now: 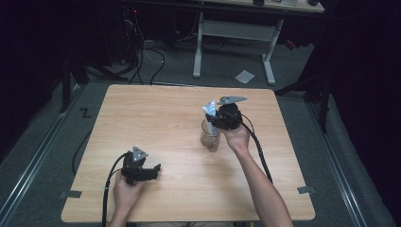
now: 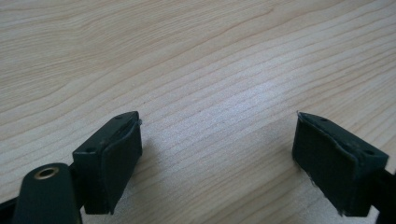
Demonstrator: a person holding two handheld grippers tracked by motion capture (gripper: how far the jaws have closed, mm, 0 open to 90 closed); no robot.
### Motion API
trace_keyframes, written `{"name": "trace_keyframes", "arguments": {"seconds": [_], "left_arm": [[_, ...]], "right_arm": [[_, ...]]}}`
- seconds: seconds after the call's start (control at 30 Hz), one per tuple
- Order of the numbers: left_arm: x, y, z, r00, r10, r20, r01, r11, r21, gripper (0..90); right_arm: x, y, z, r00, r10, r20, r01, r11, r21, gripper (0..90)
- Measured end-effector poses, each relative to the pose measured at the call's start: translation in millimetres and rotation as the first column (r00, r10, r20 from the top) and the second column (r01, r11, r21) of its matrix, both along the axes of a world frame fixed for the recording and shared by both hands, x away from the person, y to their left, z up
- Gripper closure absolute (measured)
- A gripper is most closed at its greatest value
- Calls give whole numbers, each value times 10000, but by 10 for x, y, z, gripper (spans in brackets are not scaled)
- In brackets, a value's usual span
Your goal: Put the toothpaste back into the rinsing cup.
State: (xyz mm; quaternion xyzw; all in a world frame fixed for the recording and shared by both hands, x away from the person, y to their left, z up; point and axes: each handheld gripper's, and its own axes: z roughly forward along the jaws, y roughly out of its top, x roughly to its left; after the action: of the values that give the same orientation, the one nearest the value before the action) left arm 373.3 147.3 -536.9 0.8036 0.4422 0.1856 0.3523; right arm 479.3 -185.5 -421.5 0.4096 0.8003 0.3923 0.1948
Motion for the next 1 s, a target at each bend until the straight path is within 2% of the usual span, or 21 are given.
{"name": "trace_keyframes", "arguments": {"seconds": [1.0], "left_arm": [[-1, -1, 0, 10000, 12, 2, -12, 10000, 6, 162]], "right_arm": [[-66, -22, -132, 9995, 188, -253, -189, 9998, -23, 617]]}}
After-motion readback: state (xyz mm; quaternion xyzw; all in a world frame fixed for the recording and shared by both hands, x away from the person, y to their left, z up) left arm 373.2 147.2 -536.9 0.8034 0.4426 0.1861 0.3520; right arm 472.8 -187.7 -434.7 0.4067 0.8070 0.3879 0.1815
